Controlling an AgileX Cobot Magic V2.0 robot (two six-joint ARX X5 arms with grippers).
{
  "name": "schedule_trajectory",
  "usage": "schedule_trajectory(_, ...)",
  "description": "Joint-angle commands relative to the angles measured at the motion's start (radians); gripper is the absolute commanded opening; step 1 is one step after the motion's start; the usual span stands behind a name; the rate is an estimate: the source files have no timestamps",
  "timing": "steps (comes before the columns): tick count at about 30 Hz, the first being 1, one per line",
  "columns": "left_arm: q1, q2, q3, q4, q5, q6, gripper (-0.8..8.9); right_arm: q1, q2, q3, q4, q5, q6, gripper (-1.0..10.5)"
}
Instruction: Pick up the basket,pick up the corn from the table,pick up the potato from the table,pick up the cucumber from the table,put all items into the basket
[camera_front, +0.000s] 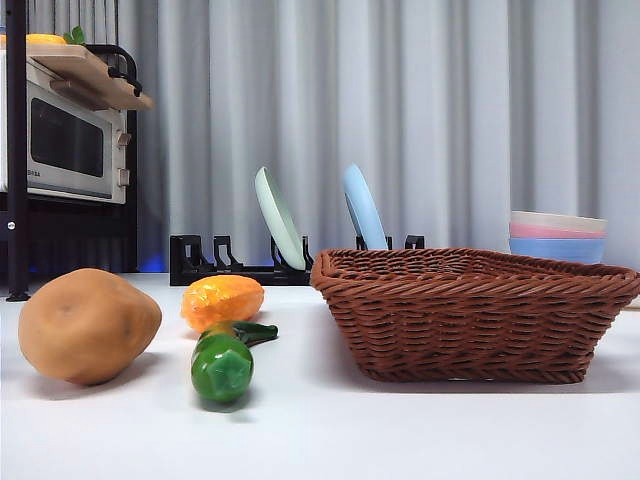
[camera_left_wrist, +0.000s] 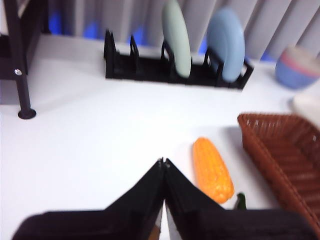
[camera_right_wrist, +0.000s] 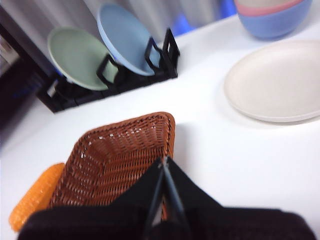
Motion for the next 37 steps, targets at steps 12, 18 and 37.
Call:
schedule_trajectory(12, 0.001, 0.411, 0.264, -0.123, 0.222, 0.111, 2.73, 0.001, 0.439, 0.312, -0.26, -0.232, -0.225, 2.9)
schedule_trajectory(18, 0.001, 0.425, 0.266, -0.123, 0.222, 0.097, 3.28, 0.002, 0.534, 0.325, -0.259, -0.222, -0.23, 3.5)
schedule_trajectory(37, 0.001, 0.425, 0.266, -0.153, 0.221, 0.097, 3.28, 0.086, 0.994, 0.463, -0.254, -0.215, -0.246, 0.7)
